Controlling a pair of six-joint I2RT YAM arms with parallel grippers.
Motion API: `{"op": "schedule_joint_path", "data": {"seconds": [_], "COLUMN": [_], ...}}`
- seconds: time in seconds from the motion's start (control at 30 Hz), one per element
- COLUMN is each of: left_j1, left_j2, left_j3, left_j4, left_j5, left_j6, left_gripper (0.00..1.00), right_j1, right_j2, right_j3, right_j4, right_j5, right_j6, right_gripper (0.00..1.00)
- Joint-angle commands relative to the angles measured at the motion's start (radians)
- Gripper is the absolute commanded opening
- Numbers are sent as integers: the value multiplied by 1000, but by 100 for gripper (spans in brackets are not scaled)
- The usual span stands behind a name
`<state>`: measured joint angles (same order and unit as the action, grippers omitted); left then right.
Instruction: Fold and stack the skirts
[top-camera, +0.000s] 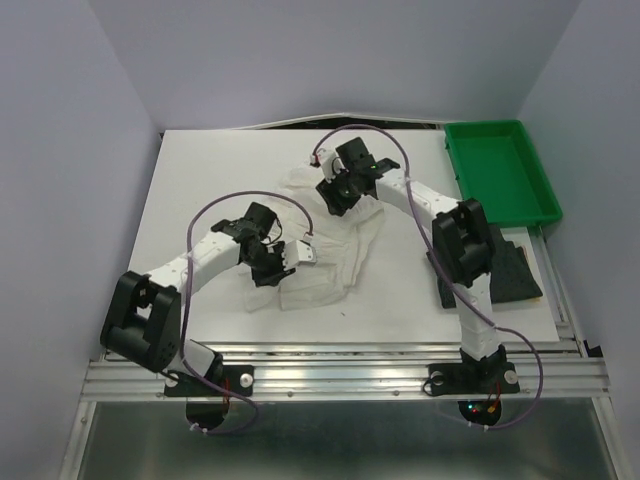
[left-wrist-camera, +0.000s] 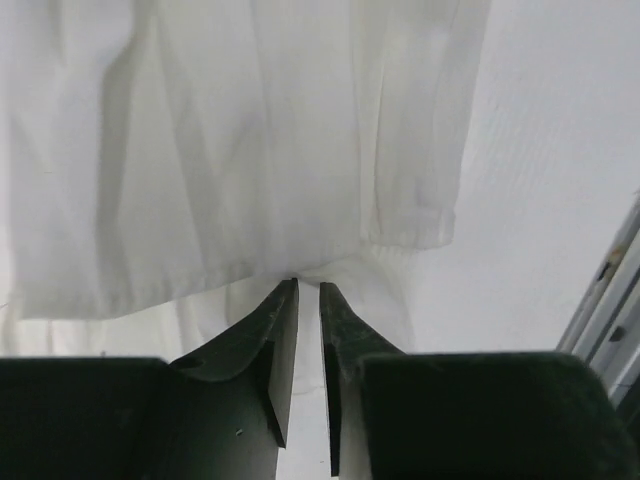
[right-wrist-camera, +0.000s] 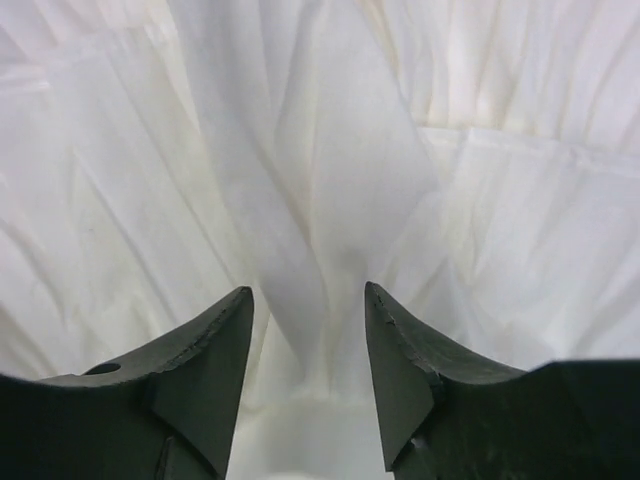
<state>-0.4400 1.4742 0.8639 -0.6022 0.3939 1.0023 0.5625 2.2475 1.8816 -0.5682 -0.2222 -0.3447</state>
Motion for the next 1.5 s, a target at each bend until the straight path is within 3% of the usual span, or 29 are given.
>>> {"op": "schedule_joint_path", "data": {"seconds": [0.0,0.17,0.33,0.43,0.57,0.73,0.93,1.03,1.07,1.13,1.27,1.33,1.37,1.47], "left_j1": [-9,-8,-8,-8,-6,-3,-3,-3,-3,-3,10,33,40,75], "left_j2": [-141,-233,-271,-293,-307,-316,-321,-315,-305,-290,-247,-218,-212,-206], "left_j3": [96,95,23,-15,-55,-104,-135,-151,-154,-154,-163,-154,-146,-120], "left_j4": [-48,16,42,44,61,76,97,96,90,82,90,78,68,36], "left_j5": [142,39,-68,-87,-135,-138,-141,-127,-113,-93,-41,-8,5,49], "left_j6": [-119,-231,-211,-191,-182,-169,-105,-74,-68,-67,-111,-122,-134,-151], "left_gripper": [29,40,43,44,44,44,45,45,46,52,53,71,80,81], "right_j1": [-35,-44,-119,-153,-162,-162,-162,-125,-87,-32,106,138,178,232], "right_j2": [-232,-342,-270,-241,-216,-287,-469,-609,-679,-747,-844,-853,-861,-905], "right_j3": [-45,-246,-389,-426,-493,-529,-496,-567,-628,-700,-872,-932,-952,-1050], "right_j4": [41,56,88,94,93,87,13,10,10,24,89,147,171,306], "right_j5": [-66,-190,-281,-282,-235,-227,-284,-261,-241,-214,-96,-39,4,50], "right_j6": [105,274,331,313,256,190,23,-80,-133,-184,-258,-312,-374,-474], "right_gripper": [52,49,45,45,36,37,73,73,80,81,82,87,96,100]}}
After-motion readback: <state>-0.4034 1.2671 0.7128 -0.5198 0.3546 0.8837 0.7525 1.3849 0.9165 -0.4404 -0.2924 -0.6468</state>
